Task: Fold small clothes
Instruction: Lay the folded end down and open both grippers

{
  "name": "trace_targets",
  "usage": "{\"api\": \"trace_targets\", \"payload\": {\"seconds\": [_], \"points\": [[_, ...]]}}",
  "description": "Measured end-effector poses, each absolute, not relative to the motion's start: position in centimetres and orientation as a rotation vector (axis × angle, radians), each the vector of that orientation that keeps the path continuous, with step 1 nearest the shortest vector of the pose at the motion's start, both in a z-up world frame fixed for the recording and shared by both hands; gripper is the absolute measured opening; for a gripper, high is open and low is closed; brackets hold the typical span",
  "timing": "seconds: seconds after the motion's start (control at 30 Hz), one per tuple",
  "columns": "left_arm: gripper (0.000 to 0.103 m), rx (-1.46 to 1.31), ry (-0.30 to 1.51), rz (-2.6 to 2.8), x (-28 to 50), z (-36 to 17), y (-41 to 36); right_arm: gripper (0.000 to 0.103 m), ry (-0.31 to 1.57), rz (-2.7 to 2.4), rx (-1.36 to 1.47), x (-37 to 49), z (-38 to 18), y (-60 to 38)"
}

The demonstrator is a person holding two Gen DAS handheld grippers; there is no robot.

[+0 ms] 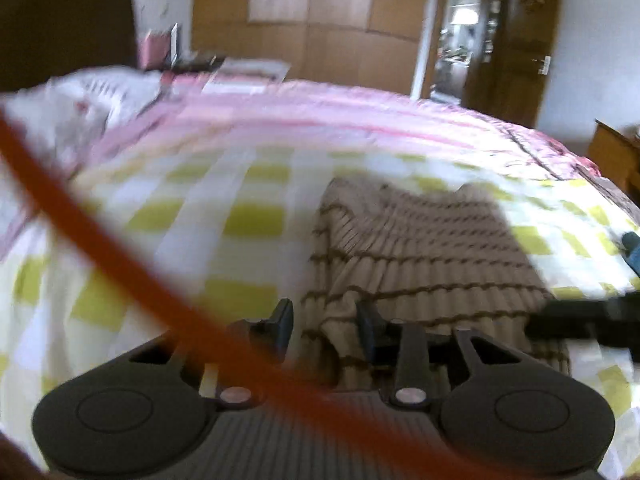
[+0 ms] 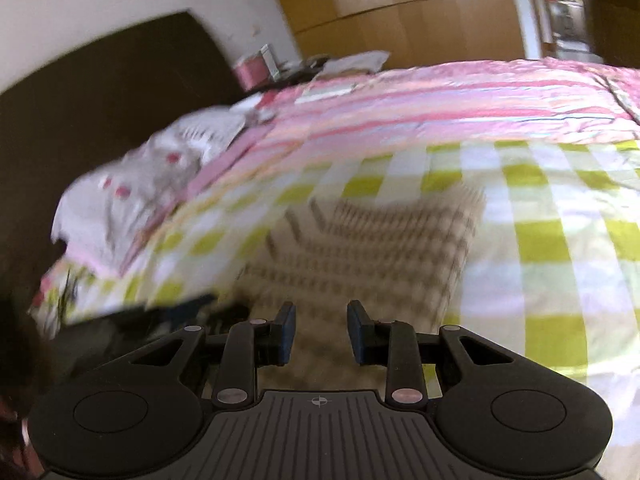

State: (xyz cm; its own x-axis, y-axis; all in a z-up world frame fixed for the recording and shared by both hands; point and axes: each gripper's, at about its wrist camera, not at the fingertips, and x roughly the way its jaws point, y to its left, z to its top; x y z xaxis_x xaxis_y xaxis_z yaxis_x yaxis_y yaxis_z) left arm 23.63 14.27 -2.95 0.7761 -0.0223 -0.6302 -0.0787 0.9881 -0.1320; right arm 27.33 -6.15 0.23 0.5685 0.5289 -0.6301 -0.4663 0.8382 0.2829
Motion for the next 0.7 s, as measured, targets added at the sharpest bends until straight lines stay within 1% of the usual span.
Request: {"api": "trace_targets", "payload": {"seconds": [0.13, 0.27, 0.33, 0.43, 0.57, 0.67, 0.7], "points": [[0.047, -0.135, 0.699, 0.06, 23.3, -3.6, 14.9, 0.029, 0.746, 0.632, -0.094, 24.6, -1.5, -4.0], [0.051, -0.119, 0.696, 0.07, 23.1, -3.8, 14.7, 0.027, 0.777, 0.641, -0.187, 23.8, -3.5, -2.7], [0.053, -0.12, 0.692, 0.069, 23.0, -4.0, 14.9, 0.027, 0.777, 0.642, -0.179, 23.8, -3.5, -2.7], [0.053, -0.146, 0.702, 0.062, 23.0, -3.6, 15.2, 0.027, 0.813, 0.644, -0.115, 23.9, -2.3, -3.6], [0.053, -0.14, 0.667, 0.063, 22.1, -2.1, 14.9, 0.027, 0.771, 0.607, -0.011, 23.8, 0.1, -6.3], [0.052, -0.124, 0.611, 0.071, 21.8, -0.4, 14.4, 0.039, 0.73, 0.531, 0.022, 25.1, 0.9, -8.0], [0.052, -0.118, 0.588, 0.066, 21.8, 0.2, 14.2, 0.039, 0.716, 0.499, 0.02, 25.7, 1.1, -8.4]]}}
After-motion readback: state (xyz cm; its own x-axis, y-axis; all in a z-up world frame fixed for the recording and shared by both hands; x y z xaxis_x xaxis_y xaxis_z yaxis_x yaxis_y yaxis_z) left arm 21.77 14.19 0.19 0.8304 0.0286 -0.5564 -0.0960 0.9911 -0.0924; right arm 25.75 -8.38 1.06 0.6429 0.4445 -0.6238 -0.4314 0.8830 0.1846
